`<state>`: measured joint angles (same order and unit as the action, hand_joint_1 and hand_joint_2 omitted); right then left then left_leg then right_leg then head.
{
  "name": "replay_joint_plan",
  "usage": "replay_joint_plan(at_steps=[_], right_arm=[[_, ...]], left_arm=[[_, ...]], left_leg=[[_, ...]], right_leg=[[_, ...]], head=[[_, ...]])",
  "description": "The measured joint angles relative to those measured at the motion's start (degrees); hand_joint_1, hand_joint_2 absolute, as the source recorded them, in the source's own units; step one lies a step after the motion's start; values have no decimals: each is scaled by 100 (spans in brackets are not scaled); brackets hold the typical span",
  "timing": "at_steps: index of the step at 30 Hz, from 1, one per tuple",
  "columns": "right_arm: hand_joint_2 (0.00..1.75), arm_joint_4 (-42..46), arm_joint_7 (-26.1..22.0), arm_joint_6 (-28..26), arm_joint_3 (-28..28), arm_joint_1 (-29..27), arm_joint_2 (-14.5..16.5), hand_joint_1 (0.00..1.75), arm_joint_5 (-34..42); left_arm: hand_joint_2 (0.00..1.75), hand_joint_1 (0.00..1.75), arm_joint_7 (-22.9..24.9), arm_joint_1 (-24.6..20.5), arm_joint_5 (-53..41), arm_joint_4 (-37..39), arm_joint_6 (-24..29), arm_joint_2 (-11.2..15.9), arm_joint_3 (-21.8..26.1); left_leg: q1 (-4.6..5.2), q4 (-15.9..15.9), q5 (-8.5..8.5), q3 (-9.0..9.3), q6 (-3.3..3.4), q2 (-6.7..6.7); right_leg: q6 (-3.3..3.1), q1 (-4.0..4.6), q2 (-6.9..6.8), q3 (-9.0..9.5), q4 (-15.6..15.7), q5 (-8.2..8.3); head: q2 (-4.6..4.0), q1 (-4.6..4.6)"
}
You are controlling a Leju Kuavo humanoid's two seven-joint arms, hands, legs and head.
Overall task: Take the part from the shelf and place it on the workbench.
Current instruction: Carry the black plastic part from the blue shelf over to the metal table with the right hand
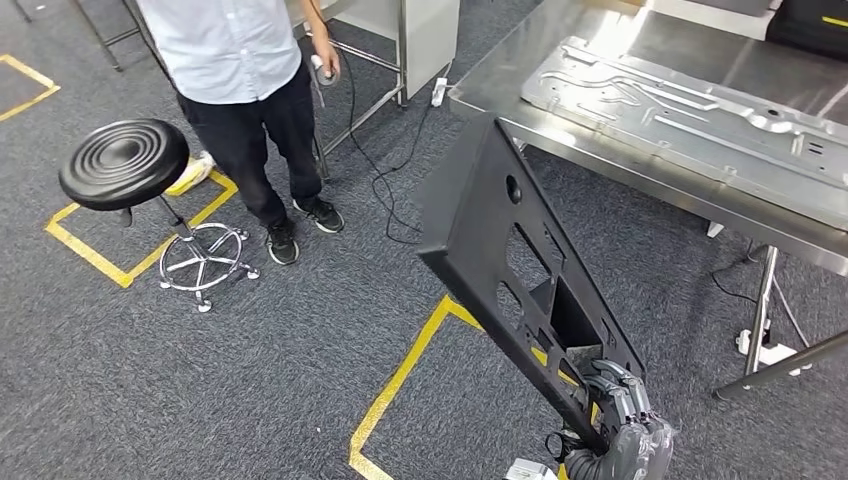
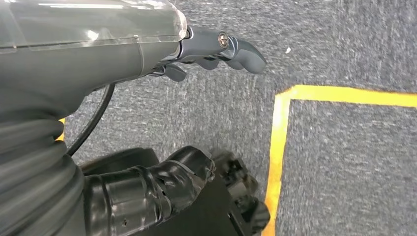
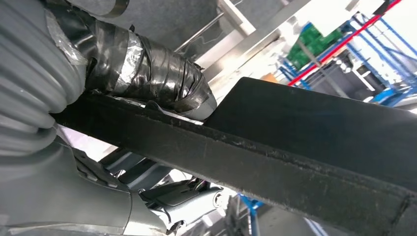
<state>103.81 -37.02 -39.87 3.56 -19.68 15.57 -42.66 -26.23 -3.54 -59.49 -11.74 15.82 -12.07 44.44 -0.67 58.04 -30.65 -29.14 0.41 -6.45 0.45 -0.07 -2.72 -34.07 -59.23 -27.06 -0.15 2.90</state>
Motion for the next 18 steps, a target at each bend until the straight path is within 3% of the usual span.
replay_joint_plan(at_steps=[2, 4, 5, 6, 7, 8, 9, 11, 13, 15, 16, 18], right_arm=[[175, -4, 22, 0, 16, 5, -8, 175, -29], [175, -11, 41, 0, 54, 27, -16, 175, -46], [175, -18, 48, 0, 76, 37, -22, 175, -50], [175, -28, 53, 0, 94, 42, -30, 175, -52], [175, -40, 60, 0, 104, 43, -39, 175, -54], [175, -51, 68, 0, 110, 43, -47, 175, -54], [175, -59, 77, 0, 115, 44, -55, 175, -55], [175, -65, 91, 1, 135, 54, -67, 175, -57], [175, -65, 102, 2, 165, 69, -80, 175, -68], [175, -65, 126, 2, 190, 71, -95, 175, -82], [175, -65, 143, 1, 200, 68, -105, 175, -90], [175, -66, 185, 0, 223, 86, -138, 175, -106]], left_arm=[[175, 0, -4, -12, -1, 0, 0, 0, 0], [175, 0, -8, 0, -2, 0, 0, 1, 0], [175, 0, -8, 12, -2, 0, -1, 2, 0], [175, 0, -7, 26, -2, 0, -1, 3, 0], [175, 0, -7, 37, -2, 0, -2, 4, 1], [175, 0, -7, 43, -2, 0, -2, 5, 1], [175, 0, -8, 42, -3, 0, -2, 6, 2], [175, 0, -10, 38, -4, 0, -1, 9, 2], [175, 0, -13, 30, -7, 0, 2, 11, 2], [175, 0, -16, 16, -11, 0, 5, 9, 2], [175, 0, -17, 12, -14, 0, 6, 7, 3], [175, 0, -21, 9, -19, 0, 5, 1, 3]], left_leg=[[-14, 158, -141, -28, -49, 179], [-30, 753, -460, -302, -62, 474], [-32, 1131, -612, -497, -61, 545], [-33, 1422, -681, -661, -59, 577], [-34, 1537, -640, -750, -56, 591], [-34, 1446, -490, -747, -49, 603], [-35, 1158, -259, -654, -37, 642], [-46, 478, 85, -407, -1, 881], [-40, 172, 149, -293, 31, 1055], [-31, 129, 161, -272, 77, 972], [-38, 98, 178, -253, 111, 908], [-61, 35, 209, -223, 186, 766]], right_leg=[[-70, -33, 121, 38, 57, 22], [-130, -40, 241, 59, 79, 28], [-150, -32, 309, 60, 73, 25], [-162, -24, 388, 63, 67, 19], [-167, -18, 467, 68, 58, 13], [-167, -15, 549, 74, 46, 6], [-161, -14, 630, 82, 30, -4], [-129, -16, 771, 69, -16, -27], [-66, -28, 888, 24, -44, -28], [8, -41, 994, -5, -32, -8], [39, -38, 948, -20, -56, -24], [96, -26, 677, -165, -359, -208]], head=[[0, -2], [0, -5], [0, -7], [0, -6], [0, -6], [0, -6], [0, -6], [0, -4], [0, -4], [0, -5], [0, -3], [0, 10]])
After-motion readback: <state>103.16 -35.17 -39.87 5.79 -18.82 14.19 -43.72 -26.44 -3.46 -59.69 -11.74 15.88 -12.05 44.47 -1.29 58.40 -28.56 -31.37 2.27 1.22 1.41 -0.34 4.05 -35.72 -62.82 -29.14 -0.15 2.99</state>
